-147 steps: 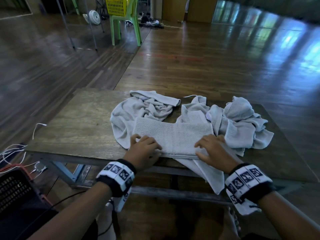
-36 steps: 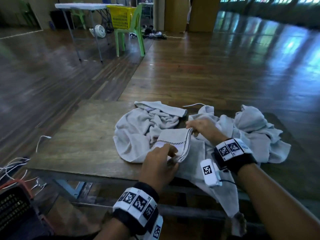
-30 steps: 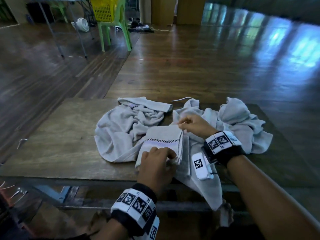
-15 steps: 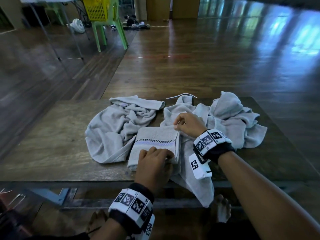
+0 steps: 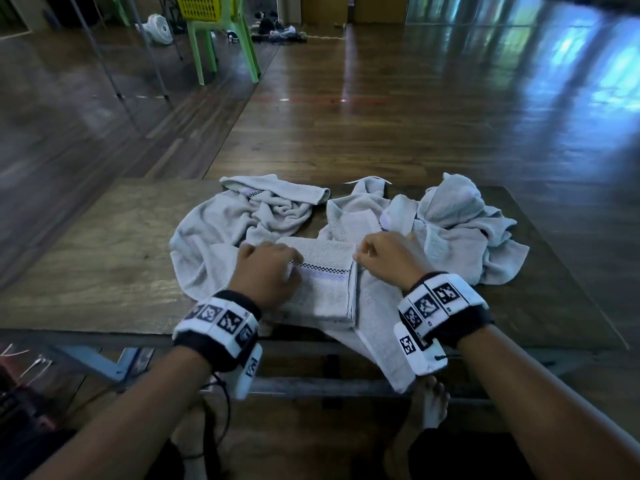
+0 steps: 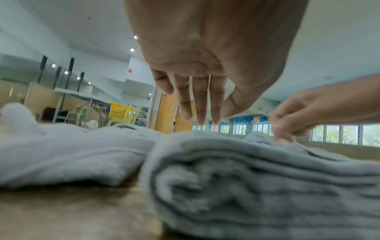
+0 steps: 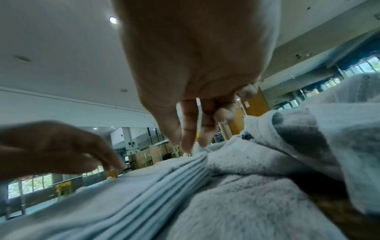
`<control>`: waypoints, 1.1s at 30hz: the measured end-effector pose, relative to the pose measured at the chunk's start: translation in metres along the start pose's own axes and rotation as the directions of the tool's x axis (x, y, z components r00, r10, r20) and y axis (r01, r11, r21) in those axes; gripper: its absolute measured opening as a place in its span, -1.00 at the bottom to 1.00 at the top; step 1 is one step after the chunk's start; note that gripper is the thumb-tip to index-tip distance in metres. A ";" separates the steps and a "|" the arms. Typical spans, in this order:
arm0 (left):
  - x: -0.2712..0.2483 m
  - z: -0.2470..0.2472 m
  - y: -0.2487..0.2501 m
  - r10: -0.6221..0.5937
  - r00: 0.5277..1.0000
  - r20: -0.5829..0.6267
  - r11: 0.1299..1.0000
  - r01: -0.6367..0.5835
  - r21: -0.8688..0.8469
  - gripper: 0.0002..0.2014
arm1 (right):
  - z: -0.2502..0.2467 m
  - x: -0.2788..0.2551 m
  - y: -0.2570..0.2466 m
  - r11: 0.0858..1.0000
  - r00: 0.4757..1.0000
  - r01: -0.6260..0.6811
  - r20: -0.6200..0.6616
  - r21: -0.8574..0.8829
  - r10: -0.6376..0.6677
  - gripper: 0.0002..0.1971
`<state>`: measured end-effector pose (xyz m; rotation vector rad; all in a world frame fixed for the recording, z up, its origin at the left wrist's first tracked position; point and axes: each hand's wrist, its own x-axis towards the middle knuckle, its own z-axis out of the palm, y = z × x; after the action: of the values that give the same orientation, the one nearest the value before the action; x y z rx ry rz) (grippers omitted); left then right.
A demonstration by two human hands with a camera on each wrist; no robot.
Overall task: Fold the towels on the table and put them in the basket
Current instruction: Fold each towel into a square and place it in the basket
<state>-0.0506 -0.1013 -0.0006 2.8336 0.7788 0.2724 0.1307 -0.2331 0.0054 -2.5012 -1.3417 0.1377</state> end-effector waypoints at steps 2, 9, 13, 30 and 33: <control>0.004 -0.003 -0.017 -0.017 1.000 0.001 0.999 0.017 0.041 -0.76 | 0.004 -0.016 -0.001 0.998 0.996 0.000 0.092 -0.063 0.006 -0.62; 0.024 0.019 -0.014 0.121 0.988 0.098 0.988 -0.110 -0.106 -0.82 | 0.034 -0.030 0.003 0.983 0.979 -0.115 0.185 0.144 0.087 -0.37; 0.041 0.032 -0.003 0.168 0.975 0.149 0.977 -0.144 -0.160 -0.86 | 0.036 -0.027 -0.006 0.959 0.976 -0.198 0.132 0.205 0.173 -0.32; 0.036 -0.063 -0.022 0.149 0.989 0.009 0.939 -0.139 -0.315 -0.28 | -0.016 -0.026 -0.060 0.951 0.937 0.282 -0.250 0.128 -0.245 -0.82; 0.024 -0.082 -0.027 0.129 0.991 0.035 0.927 -0.108 -0.358 -0.42 | -0.025 -0.026 -0.064 0.926 0.898 0.364 -0.304 0.103 -0.319 -0.86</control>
<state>-0.0616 -0.0550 0.0749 2.5335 0.4868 0.3122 0.0703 -0.2268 0.0470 -2.0234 -1.5522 -0.1776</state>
